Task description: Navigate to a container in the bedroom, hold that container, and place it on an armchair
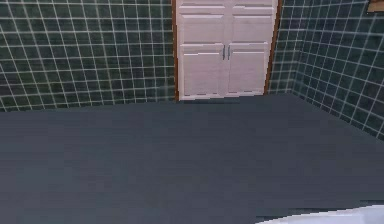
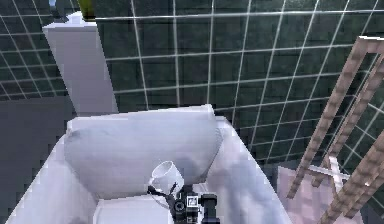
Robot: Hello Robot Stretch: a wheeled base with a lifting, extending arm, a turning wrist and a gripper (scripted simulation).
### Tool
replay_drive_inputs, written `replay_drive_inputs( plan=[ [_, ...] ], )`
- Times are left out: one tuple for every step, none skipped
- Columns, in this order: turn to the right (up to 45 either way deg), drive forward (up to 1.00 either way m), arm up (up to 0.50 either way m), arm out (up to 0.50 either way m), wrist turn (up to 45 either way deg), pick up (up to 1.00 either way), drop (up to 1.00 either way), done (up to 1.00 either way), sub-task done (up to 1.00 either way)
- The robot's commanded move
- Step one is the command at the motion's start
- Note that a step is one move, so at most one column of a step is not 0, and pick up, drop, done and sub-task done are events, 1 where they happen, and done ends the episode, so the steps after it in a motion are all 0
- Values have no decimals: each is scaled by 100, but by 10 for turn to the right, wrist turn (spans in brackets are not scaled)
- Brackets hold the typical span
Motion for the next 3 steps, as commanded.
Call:
replay_drive_inputs(
  plan=[
    [0, 0, 10, 0, 0, 0, 0, 0, 0],
    [0, 0, 0, -8, 0, 0, 0, 0, 0],
    [0, 0, 28, 0, 0, 0, 0, 0, 0]
  ],
)
